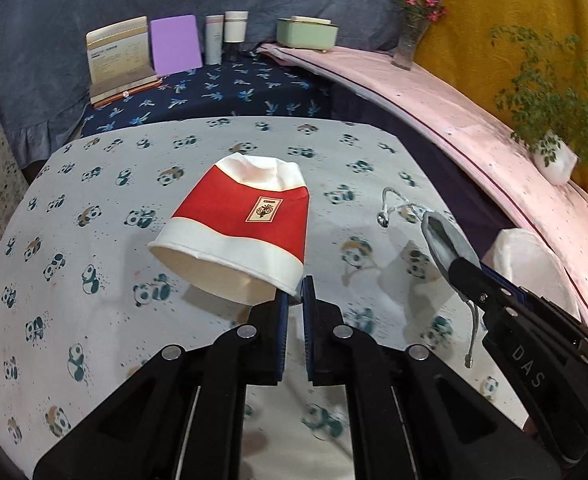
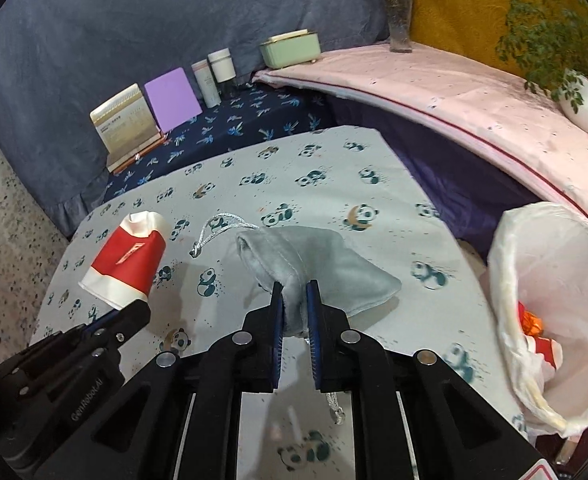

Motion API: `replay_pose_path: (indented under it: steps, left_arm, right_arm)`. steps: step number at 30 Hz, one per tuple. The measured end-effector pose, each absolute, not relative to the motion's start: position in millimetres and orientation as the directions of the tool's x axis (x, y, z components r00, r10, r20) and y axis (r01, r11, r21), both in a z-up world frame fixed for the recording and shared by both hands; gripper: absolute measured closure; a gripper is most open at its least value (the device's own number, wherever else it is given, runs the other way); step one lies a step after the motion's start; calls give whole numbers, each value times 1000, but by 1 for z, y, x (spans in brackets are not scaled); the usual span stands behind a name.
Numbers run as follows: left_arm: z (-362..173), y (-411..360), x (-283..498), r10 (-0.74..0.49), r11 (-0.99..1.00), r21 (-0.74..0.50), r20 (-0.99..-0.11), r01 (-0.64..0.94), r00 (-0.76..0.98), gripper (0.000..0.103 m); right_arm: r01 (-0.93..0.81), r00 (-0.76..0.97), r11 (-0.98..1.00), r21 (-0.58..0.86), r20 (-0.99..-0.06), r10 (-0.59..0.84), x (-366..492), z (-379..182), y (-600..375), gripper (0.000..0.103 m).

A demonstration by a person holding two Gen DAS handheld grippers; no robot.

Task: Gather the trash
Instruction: 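Carry the red-white cup and grey pouch with both tools over the bin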

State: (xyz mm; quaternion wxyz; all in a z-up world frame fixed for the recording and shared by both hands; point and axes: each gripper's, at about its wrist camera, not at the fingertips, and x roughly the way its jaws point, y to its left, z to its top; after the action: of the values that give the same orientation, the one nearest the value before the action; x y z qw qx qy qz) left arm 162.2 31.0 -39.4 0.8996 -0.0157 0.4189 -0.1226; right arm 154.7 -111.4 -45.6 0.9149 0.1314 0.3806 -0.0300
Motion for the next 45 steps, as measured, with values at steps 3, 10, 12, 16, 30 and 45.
replay_pose_path:
  steps: [3, 10, 12, 16, 30, 45]
  left_arm:
    - [-33, 17, 150, -249, 964, -127, -746, 235, 618, 96]
    - [-22, -17, 127, -281, 947, -107, -734, 302, 618, 96]
    - [-19, -28, 120, -295, 940, -106, -732, 326, 615, 96]
    - [-16, -45, 108, -313, 927, -93, -727, 363, 611, 96]
    - [-14, -110, 75, -365, 876, -60, -732, 479, 575, 96]
    - [-23, -194, 51, -429, 792, -39, -745, 609, 511, 96]
  right_arm:
    - [171, 723, 958, 228, -690, 35, 137, -37, -123, 92]
    - [220, 748, 943, 248, -663, 0, 102, -23, -155, 92]
    - [239, 754, 938, 252, -657, -16, 93, -19, -166, 92]
    - [275, 762, 926, 260, -645, -45, 76, -13, -187, 92]
    - [383, 771, 880, 280, -621, -138, 22, -9, -253, 92]
    - [504, 742, 811, 298, -631, -229, -27, -22, -322, 92]
